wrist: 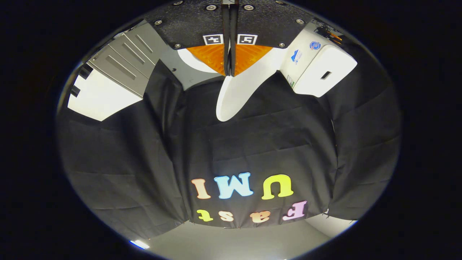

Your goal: Open the toilet lid.

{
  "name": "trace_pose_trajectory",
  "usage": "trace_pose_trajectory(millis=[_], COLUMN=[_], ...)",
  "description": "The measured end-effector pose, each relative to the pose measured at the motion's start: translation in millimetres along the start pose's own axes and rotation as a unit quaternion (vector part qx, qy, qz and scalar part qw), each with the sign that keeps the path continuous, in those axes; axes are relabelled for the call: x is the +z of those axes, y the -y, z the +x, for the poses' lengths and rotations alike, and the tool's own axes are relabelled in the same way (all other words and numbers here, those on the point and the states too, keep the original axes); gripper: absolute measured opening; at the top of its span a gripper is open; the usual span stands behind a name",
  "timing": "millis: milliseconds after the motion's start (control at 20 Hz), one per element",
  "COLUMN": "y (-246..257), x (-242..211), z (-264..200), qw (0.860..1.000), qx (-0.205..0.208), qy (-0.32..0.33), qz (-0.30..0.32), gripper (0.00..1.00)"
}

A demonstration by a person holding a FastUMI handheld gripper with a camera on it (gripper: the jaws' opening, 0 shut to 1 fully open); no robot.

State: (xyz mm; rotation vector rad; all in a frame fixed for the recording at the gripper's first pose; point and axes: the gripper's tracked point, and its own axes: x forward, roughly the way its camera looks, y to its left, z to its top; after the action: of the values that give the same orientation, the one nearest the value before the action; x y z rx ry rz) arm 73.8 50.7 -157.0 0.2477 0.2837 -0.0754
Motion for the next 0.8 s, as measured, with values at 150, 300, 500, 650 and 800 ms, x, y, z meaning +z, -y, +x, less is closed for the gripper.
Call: trace_pose_trajectory(millis=[150, 300, 500, 650, 800], y=[-15, -32, -53, -72, -97], x=[10, 21, 33, 41, 48], z=[-4, -4, -6, -9, -11], qw=[1.0, 1.0, 0.999, 0.998, 0.997], qx=[0.004, 0.014, 0.025, 0.033, 0.044], qy=[0.008, 0.016, 0.02, 0.024, 0.03], qz=[-0.004, -0.002, -0.013, -0.039, -0.05], gripper=[0.0, 0.0, 0.0, 0.0, 0.0])
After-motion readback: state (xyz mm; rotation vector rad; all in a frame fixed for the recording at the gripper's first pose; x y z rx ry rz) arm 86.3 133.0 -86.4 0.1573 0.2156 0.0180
